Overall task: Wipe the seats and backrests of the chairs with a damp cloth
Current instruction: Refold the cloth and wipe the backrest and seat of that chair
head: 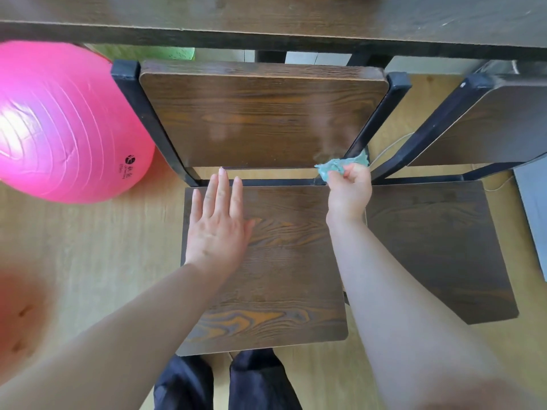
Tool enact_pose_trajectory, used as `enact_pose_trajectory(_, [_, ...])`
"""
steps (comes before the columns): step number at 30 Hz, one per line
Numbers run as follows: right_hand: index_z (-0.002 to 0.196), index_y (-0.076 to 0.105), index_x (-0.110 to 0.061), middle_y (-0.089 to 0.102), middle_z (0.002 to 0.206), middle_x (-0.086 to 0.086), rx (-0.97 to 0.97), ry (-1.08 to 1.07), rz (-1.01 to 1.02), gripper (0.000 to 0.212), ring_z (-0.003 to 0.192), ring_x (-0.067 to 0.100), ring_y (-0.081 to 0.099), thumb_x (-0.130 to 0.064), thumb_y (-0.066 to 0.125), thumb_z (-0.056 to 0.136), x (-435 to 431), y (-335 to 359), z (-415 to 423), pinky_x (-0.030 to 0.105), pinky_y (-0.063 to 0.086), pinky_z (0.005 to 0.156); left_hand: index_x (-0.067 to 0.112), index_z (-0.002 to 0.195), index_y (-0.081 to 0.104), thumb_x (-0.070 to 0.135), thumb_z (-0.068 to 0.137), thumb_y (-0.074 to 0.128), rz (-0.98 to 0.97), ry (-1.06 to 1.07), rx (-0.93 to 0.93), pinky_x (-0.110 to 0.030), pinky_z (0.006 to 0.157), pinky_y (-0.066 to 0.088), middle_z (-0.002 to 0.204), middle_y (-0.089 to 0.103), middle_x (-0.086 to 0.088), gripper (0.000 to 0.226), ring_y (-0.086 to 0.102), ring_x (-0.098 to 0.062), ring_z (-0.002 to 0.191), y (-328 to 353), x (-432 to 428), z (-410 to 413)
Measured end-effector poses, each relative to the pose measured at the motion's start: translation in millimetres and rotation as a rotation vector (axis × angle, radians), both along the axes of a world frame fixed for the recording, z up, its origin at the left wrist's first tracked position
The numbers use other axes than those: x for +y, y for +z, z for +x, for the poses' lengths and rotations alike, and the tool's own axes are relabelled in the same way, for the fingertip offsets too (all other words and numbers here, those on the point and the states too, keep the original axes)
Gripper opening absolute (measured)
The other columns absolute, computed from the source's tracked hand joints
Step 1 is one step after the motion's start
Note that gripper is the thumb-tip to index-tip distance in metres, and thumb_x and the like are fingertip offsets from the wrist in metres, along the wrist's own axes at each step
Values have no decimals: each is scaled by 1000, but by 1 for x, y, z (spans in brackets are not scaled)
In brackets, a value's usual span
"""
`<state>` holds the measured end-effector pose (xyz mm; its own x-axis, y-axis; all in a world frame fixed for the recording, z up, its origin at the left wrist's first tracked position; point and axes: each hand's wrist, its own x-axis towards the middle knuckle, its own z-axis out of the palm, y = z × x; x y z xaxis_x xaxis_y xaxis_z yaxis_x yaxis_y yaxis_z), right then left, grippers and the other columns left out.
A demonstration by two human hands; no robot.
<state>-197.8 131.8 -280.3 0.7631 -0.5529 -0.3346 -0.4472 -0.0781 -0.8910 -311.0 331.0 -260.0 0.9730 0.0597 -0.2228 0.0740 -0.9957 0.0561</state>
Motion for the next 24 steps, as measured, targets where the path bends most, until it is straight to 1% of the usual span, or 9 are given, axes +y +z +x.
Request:
enact_pose_trajectory(2, [95, 62, -20, 64, 94, -4, -19, -19, 12, 17, 89, 13, 63, -9, 69, 84, 9, -2, -2, 21, 50, 74, 10, 157, -7, 54, 103, 32, -4, 12, -3, -50, 124, 3, 165, -10, -16, 80, -8, -28, 153, 0, 8, -2])
enact_pose_trajectory(5, [89, 63, -24, 64, 93, -8, -42, 48, -24, 19, 89, 9, 63, -8, 69, 83, 32, -2, -7, 22, 53, 80, 10, 157, -9, 54, 103, 32, -6, 27, 7, -49, 124, 1, 165, -11, -16, 80, -10, -27, 153, 2, 23, -4])
enact_pose_trajectory(7, [88, 64, -23, 63, 89, -11, -51, 91, -54, 17, 85, 4, 62, -7, 68, 83, 50, -2, -10, 23, 53, 82, 11, 157, -11, 53, 103, 30, -13, 29, 13, -49, 124, -1, 165, -14, -15, 80, -13, -27, 153, 5, 34, -4])
enact_pose_trajectory(9, [92, 66, -19, 65, 90, -10, -58, 120, -60, 13, 84, 4, 63, -9, 69, 84, 65, -3, -13, 23, 54, 83, 11, 156, -13, 52, 103, 29, -11, 34, 11, -49, 124, -2, 164, -15, -15, 80, -14, -27, 152, 7, 45, -5])
enact_pose_trajectory(12, [92, 67, -22, 67, 93, -10, -65, 174, -90, 13, 88, 5, 65, -12, 70, 84, 87, -6, -20, 23, 55, 83, 11, 156, -14, 51, 102, 30, -22, 47, 11, -49, 124, -1, 165, -15, -15, 80, -14, -28, 152, 10, 62, -7])
enact_pose_trajectory(17, [88, 67, -26, 68, 98, 1, -86, 277, -125, 16, 89, 12, 66, -12, 71, 82, 126, -11, -27, 23, 54, 79, 11, 157, -9, 49, 101, 32, -33, 64, -8, -50, 124, 2, 165, -11, -15, 79, -11, -27, 153, 11, 93, -14])
enact_pose_trajectory(20, [87, 64, -30, 67, 98, 0, -100, 355, -176, 20, 91, 13, 65, -11, 71, 83, 150, -14, -33, 24, 55, 80, 11, 157, -10, 49, 102, 32, -26, 68, -2, -50, 124, 2, 165, -11, -15, 79, -10, -28, 153, 10, 111, -19])
enact_pose_trajectory(22, [87, 63, -27, 67, 98, -1, -109, 428, -235, 19, 91, 13, 64, -10, 71, 83, 165, -16, -38, 21, 53, 79, 10, 157, -10, 50, 103, 32, -19, 69, -8, -49, 124, 2, 165, -10, -15, 79, -10, -28, 153, 9, 123, -23])
enact_pose_trajectory(24, [86, 64, -21, 66, 98, 0, -98, 495, -279, 14, 90, 13, 64, -9, 71, 84, 177, -19, -43, 19, 53, 77, 10, 157, -9, 50, 103, 31, -7, 71, -15, -49, 124, 1, 165, -10, -15, 78, -9, -28, 153, 8, 134, -28])
